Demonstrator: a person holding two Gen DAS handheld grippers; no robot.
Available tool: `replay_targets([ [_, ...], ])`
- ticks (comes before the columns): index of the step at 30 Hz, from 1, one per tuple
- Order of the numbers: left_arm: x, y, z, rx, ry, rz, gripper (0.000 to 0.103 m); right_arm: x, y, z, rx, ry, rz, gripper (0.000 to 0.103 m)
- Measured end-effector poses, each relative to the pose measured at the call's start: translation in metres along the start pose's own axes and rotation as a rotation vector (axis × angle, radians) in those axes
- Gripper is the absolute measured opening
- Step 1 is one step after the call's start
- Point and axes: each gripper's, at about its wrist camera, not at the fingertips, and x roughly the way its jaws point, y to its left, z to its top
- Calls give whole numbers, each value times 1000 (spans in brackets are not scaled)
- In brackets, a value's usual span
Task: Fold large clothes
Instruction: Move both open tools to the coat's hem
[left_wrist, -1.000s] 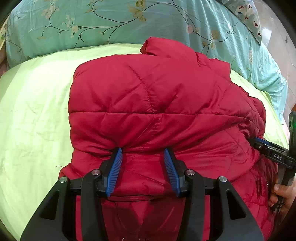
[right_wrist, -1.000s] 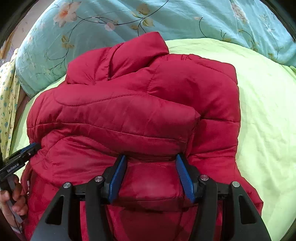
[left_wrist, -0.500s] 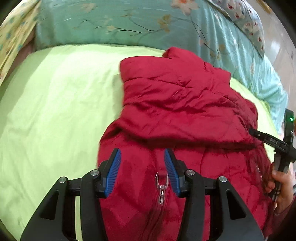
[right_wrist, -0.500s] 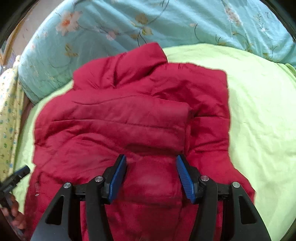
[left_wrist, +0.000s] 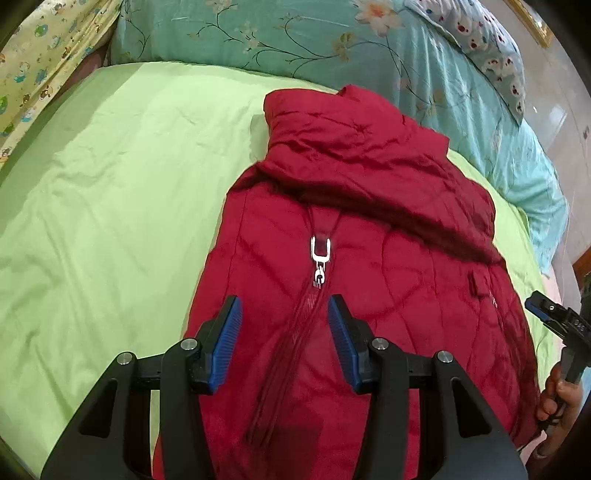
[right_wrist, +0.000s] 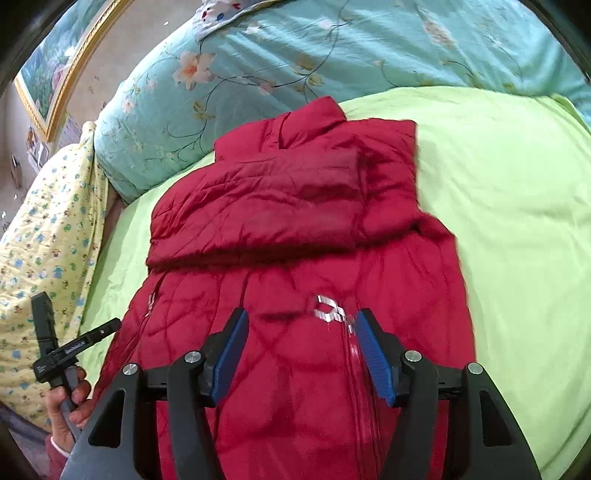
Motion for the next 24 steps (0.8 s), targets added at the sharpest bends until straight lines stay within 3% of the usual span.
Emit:
replay_targets([
  [5,-15,-4,-12,42,3,18,47,-21,-8,-16,13,12,-40,68],
  [14,-36,5,-28,88,-10,53,47,-55,-25,-50,6,43,-215,79],
  [24,-44,30,-46,68,20,67,47,-53,-21,-93,-21,156,-218,81],
])
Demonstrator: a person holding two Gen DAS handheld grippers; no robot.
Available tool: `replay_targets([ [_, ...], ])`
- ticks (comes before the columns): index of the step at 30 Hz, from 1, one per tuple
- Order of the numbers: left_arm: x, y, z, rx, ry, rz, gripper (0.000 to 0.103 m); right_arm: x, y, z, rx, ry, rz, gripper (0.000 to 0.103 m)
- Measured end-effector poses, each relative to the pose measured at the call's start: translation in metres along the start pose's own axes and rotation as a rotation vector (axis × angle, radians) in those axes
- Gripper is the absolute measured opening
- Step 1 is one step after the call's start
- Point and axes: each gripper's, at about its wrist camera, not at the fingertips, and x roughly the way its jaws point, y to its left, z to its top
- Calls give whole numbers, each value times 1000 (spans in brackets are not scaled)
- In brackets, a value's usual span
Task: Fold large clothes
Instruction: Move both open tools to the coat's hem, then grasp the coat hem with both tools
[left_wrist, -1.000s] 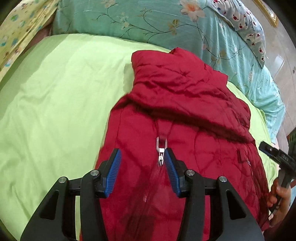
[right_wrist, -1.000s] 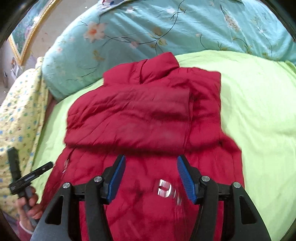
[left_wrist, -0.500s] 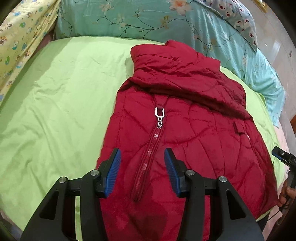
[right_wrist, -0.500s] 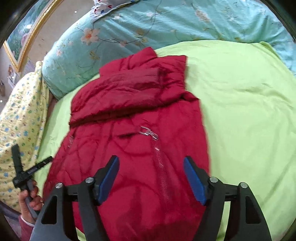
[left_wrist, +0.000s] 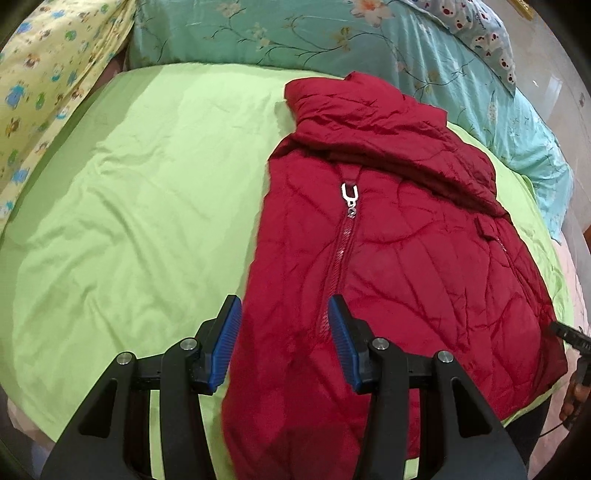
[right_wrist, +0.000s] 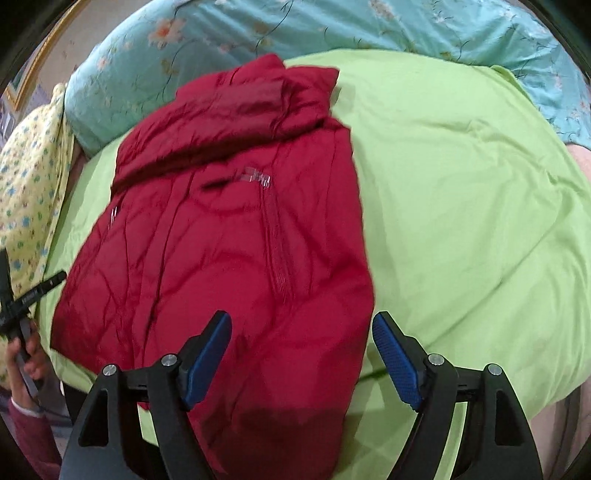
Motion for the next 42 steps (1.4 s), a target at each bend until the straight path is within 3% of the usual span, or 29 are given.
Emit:
replay_targets([
  [7,0,10,-13,1,28,1,54,4,-5,-21,-14,62,28,78],
  [11,2,15,-22,2,59,-8,54,0,-12,-31,-12,88,82,52],
  [14,2,19,-30,1,79,-32,54,-6,-11,-37,-42,80,111,42],
  [21,5,22,-40,14,106,-72,54,-2,-8,-37,-35,78,130,46],
  [28,15,11,-49,24,170,-181,54,1,-5,-38,-35,74,122,49],
  [36,17,3,-52,62,169,-189,54,1,-4,-38,-44,67,121,50],
  [42,21,-5,-51,79,189,-156,54,2,1,-38,-96,47,130,50],
])
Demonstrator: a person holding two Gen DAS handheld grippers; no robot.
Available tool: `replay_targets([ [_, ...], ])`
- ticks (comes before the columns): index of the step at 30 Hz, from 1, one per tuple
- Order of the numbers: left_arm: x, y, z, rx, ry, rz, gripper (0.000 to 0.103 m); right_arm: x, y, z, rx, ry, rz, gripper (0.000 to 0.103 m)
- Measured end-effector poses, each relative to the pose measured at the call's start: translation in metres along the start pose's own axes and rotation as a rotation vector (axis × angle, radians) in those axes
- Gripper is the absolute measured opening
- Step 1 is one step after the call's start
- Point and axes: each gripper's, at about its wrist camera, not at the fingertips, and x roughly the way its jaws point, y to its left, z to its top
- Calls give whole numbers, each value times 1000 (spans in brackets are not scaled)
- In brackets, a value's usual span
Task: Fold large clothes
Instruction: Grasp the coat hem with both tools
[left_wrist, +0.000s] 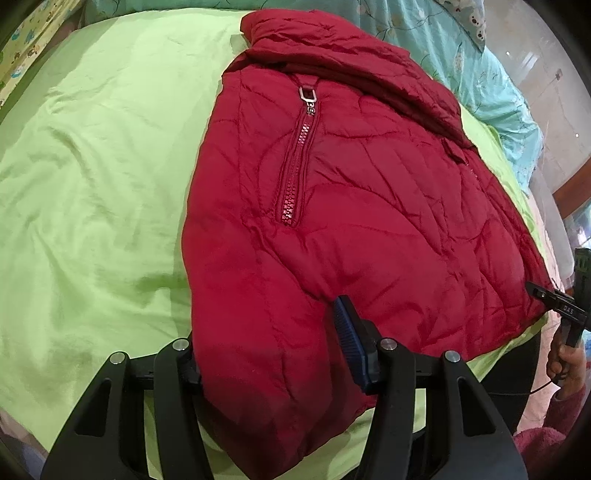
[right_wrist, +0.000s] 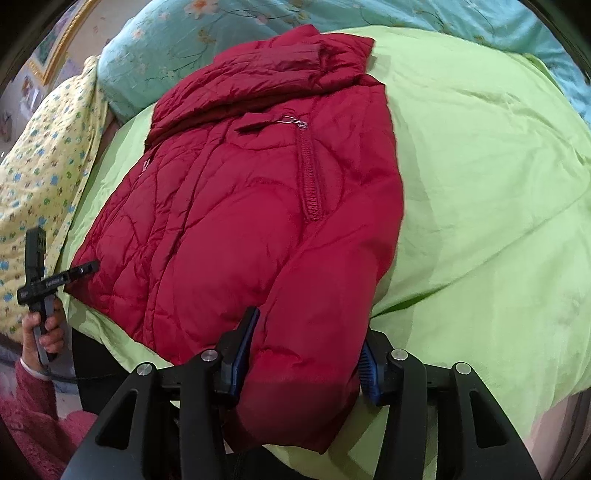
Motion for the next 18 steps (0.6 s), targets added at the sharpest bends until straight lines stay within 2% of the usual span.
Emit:
replay_targets([
  [6,4,-8,5,7,38,77,53,0,1,0,-61,-29,51,49],
  [9,5,-15,6,-5,42,115,49,3,-2,2,-73,-21,76,47],
  [14,3,-26,6,-23,9,164,32,2,-2,3,-99,-3,101,44],
  [18,3,-34,5,-7,-13,182,24,-1,-4,1,-88,-11,123,42],
])
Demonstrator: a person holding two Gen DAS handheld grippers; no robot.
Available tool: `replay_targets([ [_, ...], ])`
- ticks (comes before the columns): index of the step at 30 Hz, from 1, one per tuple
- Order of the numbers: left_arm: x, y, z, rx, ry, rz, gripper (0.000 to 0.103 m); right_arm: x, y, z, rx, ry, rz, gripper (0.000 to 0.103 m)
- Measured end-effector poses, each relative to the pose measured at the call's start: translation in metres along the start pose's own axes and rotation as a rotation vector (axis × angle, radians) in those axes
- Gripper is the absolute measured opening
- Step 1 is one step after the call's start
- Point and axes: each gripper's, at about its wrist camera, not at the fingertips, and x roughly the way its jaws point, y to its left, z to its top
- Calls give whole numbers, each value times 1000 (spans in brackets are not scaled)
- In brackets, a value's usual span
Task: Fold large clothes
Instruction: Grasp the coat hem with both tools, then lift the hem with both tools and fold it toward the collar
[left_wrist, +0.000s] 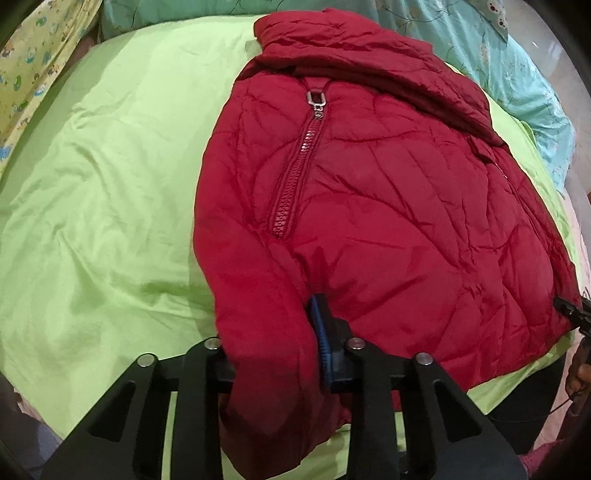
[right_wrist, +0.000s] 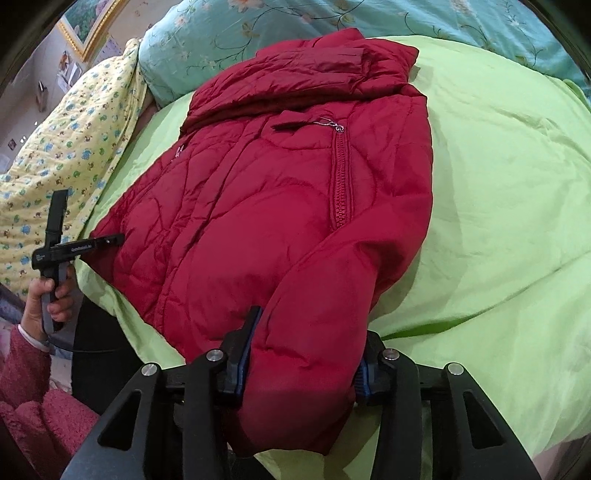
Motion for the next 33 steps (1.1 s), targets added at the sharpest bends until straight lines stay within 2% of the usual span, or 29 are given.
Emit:
replay_targets([
  [3,-4,-2,3,33,-12,-2,20,-5,-2,-3,34,-38,18,40],
  [11,-42,2,1,64,-122,-126,16,-27,-3,-8,133,-150,65,31],
  [15,-56,10,-5,66,-152,-197,15,-40,2,-10,147,-172,83,28],
  [21,-80,27,-9,64,-183,-256,15,-58,17,-9,120,-154,97,27],
  [25,-91,34,4,54,-213,-278,15,-72,23,5,101,-185,107,27],
  [33,-113,30,54,31,-329,-341,15,-90,16,62,115,-328,150,27],
])
